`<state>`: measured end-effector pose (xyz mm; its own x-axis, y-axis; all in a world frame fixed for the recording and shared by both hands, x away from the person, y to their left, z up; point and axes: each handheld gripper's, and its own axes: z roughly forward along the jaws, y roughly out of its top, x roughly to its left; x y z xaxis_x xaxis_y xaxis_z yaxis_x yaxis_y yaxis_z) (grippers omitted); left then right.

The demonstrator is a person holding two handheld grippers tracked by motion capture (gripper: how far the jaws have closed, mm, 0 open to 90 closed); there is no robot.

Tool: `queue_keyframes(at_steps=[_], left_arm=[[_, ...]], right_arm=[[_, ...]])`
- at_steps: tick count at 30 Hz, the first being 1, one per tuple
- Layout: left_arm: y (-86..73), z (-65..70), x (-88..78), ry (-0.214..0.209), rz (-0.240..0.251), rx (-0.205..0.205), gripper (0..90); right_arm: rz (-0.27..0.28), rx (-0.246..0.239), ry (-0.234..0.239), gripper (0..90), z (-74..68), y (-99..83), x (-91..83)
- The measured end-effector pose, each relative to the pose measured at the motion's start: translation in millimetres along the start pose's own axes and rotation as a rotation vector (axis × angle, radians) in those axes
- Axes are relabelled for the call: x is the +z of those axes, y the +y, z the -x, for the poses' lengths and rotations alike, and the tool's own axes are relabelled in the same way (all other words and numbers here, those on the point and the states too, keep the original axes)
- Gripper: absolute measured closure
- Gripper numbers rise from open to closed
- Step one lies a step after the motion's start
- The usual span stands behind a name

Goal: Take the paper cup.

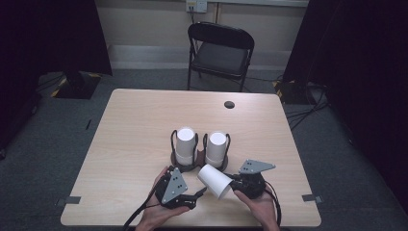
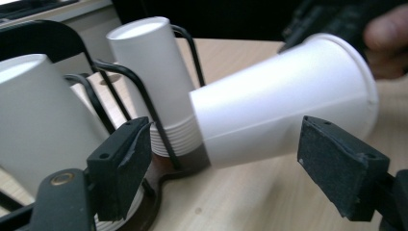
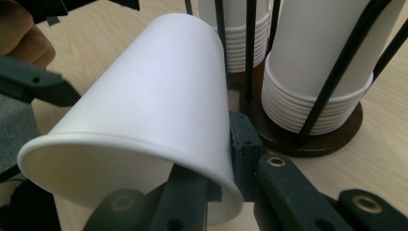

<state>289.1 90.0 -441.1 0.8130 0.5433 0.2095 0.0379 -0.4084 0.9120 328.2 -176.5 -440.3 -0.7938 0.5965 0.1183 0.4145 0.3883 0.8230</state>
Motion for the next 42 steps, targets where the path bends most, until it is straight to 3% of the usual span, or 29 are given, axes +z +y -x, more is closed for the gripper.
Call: queue_keyframes(at_steps=[5, 9, 18, 22, 31, 35, 42], left_arm=[[-2.5, 8.6, 5.3, -0.025, -0.032, 0.057, 17.4], [-3.2, 13.1, 7.9, -0.036, -0.021, 0.069, 17.1], [-2.5, 28.5, 15.2, -0.007, -0.097, 0.217, 16.5], [-1.1, 33.4, 16.1, 0.010, -0.105, 0.263, 15.7], [0.0, 42.0, 22.7, 0.005, -0.148, 0.341, 16.2], [2.2, 46.3, 26.9, 0.023, -0.184, 0.389, 16.6], [9.2, 51.2, 33.6, 0.031, -0.172, 0.430, 16.9]], right_arm=[[-0.073, -0.004, 0.014, 85.7, 2.8, 6.5, 0.5], [-0.105, 0.007, 0.034, 85.6, 5.1, 8.7, 1.9], [-0.180, 0.015, 0.090, 85.7, 7.3, 13.3, 4.9], [-0.207, 0.031, 0.118, 86.2, 7.4, 15.3, 7.0], [-0.315, 0.056, 0.159, 86.4, 6.0, 22.5, 15.6], [-0.340, 0.052, 0.162, 86.5, 5.9, 25.8, 17.4], [-0.353, 0.050, 0.195, 86.8, 2.2, 35.1, 21.7]])
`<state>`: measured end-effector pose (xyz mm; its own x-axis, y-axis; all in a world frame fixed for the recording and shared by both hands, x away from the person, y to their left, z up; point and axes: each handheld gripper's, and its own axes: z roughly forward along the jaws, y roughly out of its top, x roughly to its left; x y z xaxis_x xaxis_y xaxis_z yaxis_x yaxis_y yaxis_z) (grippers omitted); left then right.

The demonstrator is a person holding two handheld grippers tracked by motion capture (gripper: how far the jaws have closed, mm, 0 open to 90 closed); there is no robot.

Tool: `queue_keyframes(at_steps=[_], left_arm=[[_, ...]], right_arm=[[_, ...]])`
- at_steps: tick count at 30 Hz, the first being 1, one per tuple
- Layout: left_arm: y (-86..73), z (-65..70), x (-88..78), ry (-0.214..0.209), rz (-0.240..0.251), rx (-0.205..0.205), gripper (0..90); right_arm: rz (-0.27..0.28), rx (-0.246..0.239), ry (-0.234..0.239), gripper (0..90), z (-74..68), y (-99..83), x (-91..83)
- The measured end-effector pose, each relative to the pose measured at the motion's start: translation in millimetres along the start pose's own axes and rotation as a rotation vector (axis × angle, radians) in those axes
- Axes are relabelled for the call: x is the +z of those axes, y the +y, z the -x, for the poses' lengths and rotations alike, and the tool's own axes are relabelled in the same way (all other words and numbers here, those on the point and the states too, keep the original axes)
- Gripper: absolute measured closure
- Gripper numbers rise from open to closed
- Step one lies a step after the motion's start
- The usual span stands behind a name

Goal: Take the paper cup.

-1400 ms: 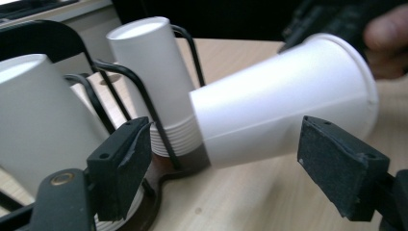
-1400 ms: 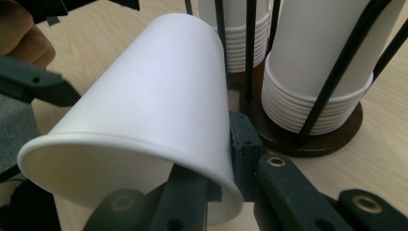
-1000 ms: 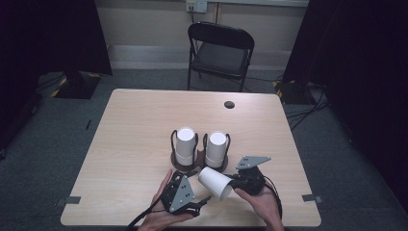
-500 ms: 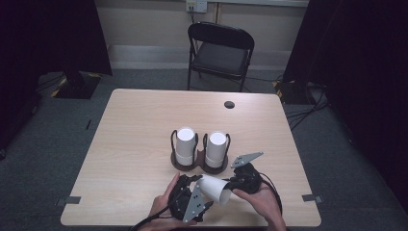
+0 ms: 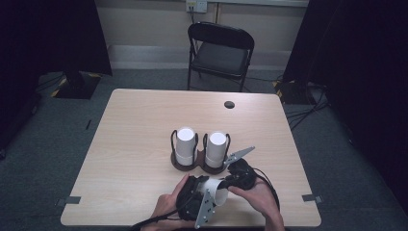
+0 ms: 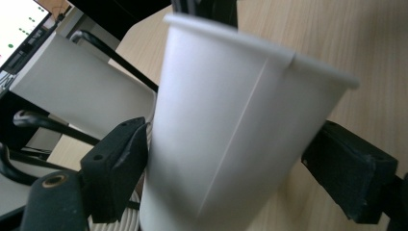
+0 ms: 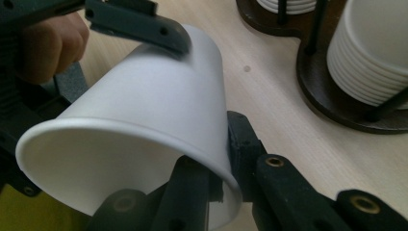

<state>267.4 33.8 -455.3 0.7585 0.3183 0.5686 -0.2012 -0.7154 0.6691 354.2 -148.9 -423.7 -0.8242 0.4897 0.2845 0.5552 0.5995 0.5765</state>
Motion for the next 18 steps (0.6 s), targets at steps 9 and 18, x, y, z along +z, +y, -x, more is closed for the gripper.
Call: queue_keyframes(at_steps=[9, 18], left_arm=[[2.6, 1.0, 1.5, 0.006, 0.001, 0.001, 18.8], [6.8, 1.8, 3.0, 0.015, 0.026, -0.024, 20.4]], right_arm=[[-0.026, 0.008, 0.000, 87.1, -0.2, 6.5, 3.0], [-0.027, 0.008, 0.004, 88.3, -1.9, 10.1, 6.9]])
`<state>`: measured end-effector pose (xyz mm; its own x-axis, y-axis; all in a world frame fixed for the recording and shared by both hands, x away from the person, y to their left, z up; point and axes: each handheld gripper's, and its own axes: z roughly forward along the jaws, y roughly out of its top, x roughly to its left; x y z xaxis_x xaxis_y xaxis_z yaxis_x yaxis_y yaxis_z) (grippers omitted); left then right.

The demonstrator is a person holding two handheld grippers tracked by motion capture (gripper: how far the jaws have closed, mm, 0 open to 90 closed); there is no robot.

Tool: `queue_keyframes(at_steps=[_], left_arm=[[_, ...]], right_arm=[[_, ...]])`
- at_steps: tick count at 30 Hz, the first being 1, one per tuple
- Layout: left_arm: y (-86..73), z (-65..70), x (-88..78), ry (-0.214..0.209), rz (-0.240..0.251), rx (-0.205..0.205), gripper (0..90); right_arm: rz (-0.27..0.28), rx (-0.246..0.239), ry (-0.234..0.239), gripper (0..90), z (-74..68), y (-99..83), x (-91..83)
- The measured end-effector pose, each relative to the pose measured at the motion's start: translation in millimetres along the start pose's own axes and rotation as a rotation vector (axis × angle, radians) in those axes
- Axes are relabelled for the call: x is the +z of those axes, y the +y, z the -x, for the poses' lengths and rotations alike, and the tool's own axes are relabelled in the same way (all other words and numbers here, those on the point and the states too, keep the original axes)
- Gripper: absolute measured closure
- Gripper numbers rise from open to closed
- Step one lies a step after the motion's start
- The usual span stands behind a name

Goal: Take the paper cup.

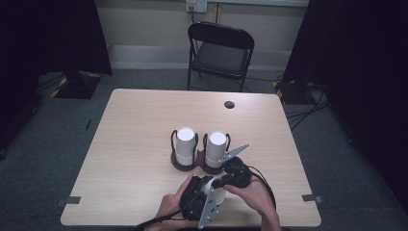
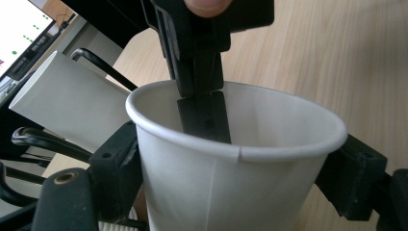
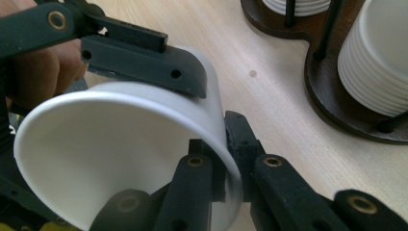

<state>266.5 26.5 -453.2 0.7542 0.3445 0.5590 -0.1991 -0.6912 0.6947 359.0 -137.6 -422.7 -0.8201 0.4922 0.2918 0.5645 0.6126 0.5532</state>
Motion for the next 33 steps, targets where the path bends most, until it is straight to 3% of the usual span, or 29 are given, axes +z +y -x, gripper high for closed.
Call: queue_keyframes(at_steps=[11, 15, 22, 24, 29, 33], left_arm=[[4.0, -0.8, 4.6, 0.005, -0.001, -0.010, 19.5], [2.3, -3.4, 3.3, -0.008, 0.008, -0.038, 22.0], [-0.3, -4.6, 3.8, 0.005, 0.023, -0.078, 23.3], [-1.0, -7.1, 2.4, 0.025, 0.028, -0.092, 23.6], [-6.1, -12.2, 0.2, 0.019, 0.048, -0.145, 23.9], [-8.9, -14.3, -1.3, 0.014, 0.047, -0.163, 23.9]], right_arm=[[0.009, 0.006, 0.002, 88.7, -1.6, 1.2, 3.4], [0.015, 0.018, -0.001, 88.7, -1.2, -0.8, 3.0], [0.024, 0.030, -0.018, 87.4, -0.9, -0.4, 4.0], [0.029, 0.031, -0.025, 85.3, -1.6, -0.4, 3.3], [0.051, 0.031, -0.033, 82.5, -3.3, -0.8, 1.5], [0.062, 0.033, -0.043, 78.1, -4.1, -1.0, 0.4]])
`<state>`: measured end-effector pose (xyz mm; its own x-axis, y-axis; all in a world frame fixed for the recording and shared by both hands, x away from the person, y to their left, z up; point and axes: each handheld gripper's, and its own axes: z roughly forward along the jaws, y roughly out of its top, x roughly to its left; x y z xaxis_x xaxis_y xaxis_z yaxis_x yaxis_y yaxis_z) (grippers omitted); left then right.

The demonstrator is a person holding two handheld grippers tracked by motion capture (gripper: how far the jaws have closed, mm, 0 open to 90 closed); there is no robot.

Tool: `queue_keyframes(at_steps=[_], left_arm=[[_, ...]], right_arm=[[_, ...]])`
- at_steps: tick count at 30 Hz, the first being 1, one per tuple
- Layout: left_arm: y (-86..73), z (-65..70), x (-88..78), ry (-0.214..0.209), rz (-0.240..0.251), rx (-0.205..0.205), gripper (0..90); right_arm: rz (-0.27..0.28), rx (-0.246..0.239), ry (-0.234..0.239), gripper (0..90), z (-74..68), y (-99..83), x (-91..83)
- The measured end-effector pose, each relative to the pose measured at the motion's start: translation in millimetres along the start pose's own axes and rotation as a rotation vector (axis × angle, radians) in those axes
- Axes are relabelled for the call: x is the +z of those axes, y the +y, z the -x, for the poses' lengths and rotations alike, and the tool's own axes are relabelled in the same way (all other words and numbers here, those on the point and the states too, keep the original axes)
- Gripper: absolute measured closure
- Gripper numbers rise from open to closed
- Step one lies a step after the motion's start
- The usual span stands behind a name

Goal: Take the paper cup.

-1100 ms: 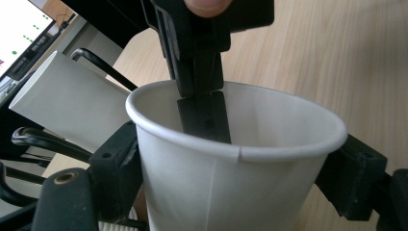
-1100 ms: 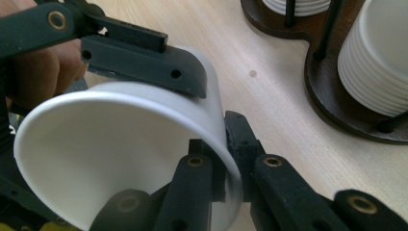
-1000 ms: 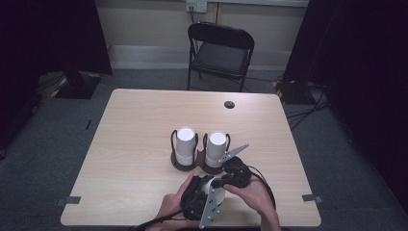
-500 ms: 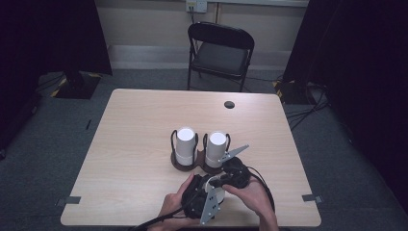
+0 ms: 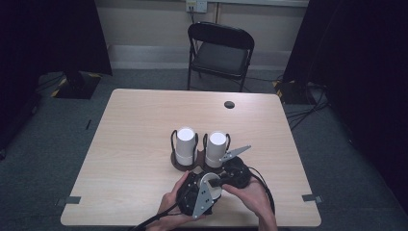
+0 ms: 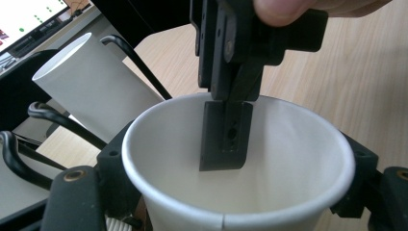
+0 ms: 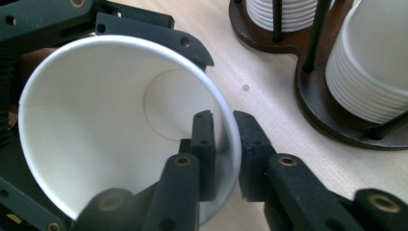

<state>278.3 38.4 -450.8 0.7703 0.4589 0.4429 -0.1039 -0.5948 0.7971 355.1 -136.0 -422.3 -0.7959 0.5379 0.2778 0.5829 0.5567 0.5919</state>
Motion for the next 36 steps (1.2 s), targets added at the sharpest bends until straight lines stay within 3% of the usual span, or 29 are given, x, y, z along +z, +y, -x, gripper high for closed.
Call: queue_keyframes(at_steps=[5, 16, 18, 22, 27, 36], left_arm=[[-1.7, -2.4, -0.5, 0.003, 0.007, -0.026, 23.9], [-7.0, -7.6, -0.6, 0.003, 0.015, -0.095, 23.9], [-7.9, -9.0, 0.4, -0.004, 0.030, -0.132, 23.9], [-9.1, -12.5, 0.7, 0.010, 0.026, -0.153, 23.9], [-10.7, -15.8, 1.4, 0.011, 0.031, -0.197, 23.9], [-13.6, -20.2, -0.4, 0.017, 0.033, -0.235, 23.9]], right_arm=[[0.026, 0.008, -0.028, 75.2, -2.0, -1.3, -1.8], [0.082, 0.022, -0.016, 70.6, -1.9, -5.9, -5.7], [0.095, 0.023, -0.017, 69.7, -1.6, -7.0, -5.8], [0.143, 0.038, -0.011, 68.2, -0.4, -9.3, -9.2], [0.191, 0.030, -0.005, 67.3, 0.1, -12.5, -14.1], [0.265, 0.009, -0.012, 66.7, -2.2, -17.4, -16.4]])
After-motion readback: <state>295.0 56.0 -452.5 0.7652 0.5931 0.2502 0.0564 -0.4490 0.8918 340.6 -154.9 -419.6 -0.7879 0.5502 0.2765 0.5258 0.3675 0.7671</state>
